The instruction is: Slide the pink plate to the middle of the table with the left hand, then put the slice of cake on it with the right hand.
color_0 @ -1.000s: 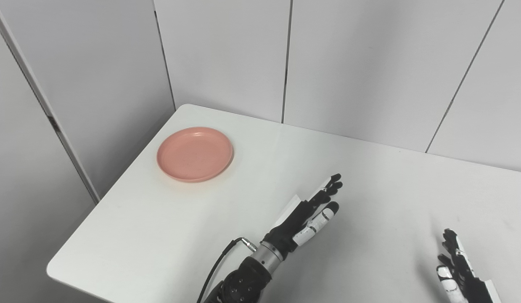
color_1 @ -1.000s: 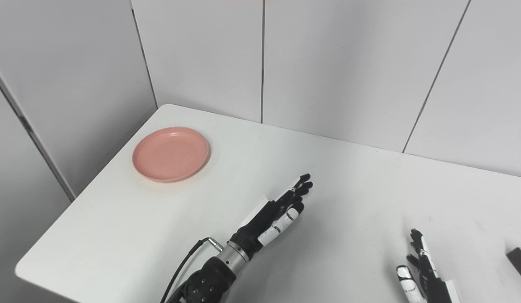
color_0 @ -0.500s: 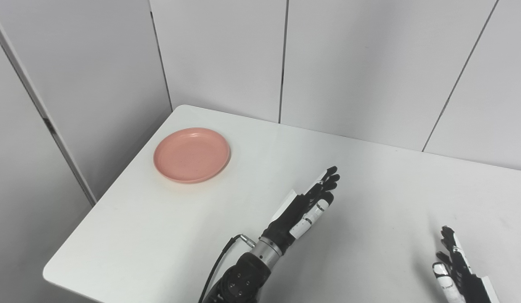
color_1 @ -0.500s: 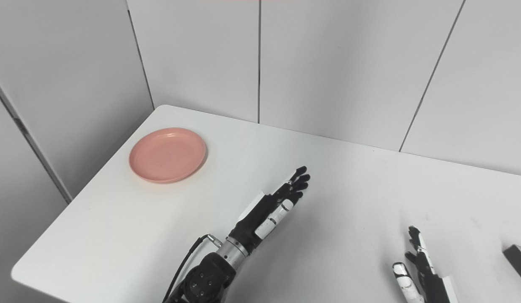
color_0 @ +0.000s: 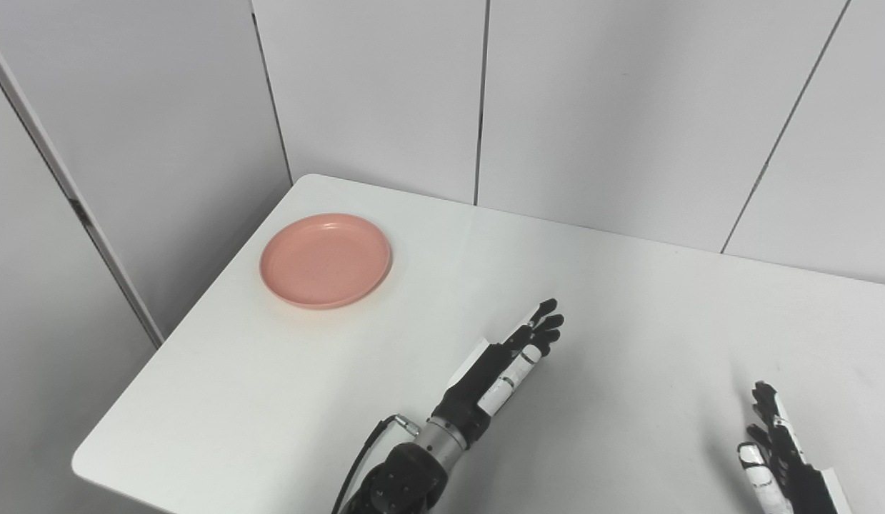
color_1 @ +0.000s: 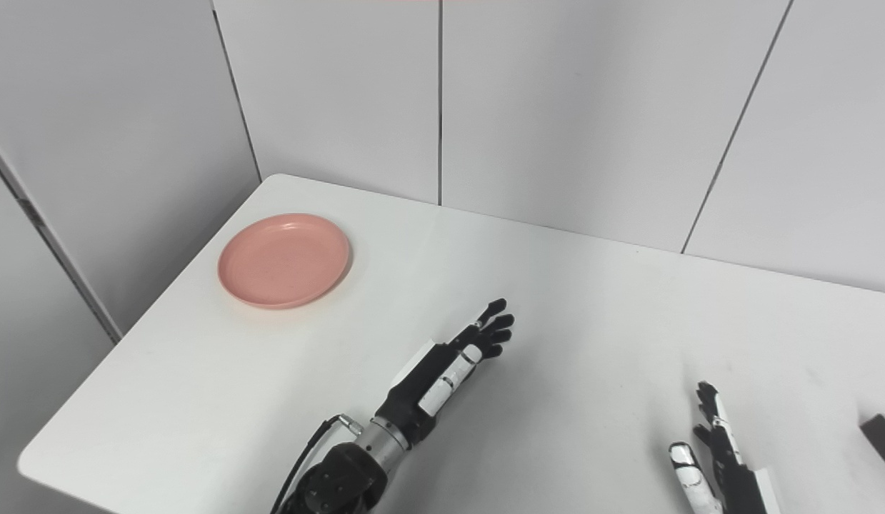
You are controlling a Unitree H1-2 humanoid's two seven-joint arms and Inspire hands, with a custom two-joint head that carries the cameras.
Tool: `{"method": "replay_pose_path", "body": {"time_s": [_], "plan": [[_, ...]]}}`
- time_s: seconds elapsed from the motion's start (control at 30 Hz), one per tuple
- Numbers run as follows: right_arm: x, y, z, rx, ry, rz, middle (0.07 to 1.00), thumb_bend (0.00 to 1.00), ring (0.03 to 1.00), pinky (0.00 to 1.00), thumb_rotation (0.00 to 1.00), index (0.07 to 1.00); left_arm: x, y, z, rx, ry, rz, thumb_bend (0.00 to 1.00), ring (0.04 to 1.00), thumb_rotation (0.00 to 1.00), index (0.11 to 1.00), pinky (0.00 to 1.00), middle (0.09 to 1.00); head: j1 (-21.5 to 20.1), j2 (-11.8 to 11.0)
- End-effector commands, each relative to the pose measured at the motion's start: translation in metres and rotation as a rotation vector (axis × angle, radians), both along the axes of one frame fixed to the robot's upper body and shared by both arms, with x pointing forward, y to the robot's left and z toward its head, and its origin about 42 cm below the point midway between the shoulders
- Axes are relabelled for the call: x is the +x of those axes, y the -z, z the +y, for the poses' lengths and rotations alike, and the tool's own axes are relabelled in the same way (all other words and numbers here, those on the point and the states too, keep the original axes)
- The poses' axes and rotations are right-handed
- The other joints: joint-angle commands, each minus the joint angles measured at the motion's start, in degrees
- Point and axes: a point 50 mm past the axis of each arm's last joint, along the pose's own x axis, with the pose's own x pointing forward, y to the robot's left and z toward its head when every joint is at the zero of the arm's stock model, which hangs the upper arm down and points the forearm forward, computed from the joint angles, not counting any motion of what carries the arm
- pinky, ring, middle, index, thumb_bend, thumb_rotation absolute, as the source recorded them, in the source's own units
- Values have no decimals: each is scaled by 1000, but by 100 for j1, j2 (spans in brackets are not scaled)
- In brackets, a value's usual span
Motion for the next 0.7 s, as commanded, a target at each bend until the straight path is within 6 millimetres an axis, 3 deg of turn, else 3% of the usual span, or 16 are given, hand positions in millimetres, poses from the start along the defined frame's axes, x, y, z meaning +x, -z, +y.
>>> {"method": "replay_pose_path", "body": {"time_s": [0.0,0.5,0.67], "plan": [[-6,8,-2,8,14,35,983,385,984,999,1000,984,8,-30,-2,-33,20,-96,484,949,1000,957,946,961,13,18],[-6,7,-9,3,16,32,984,391,981,989,1000,981,35,-113,31,-86,-19,-250,489,935,1000,952,952,951,67,62],[-7,8,-10,1,18,35,980,400,978,986,1000,979,42,-133,48,-109,-64,-269,492,898,1000,913,901,927,100,71]]}}
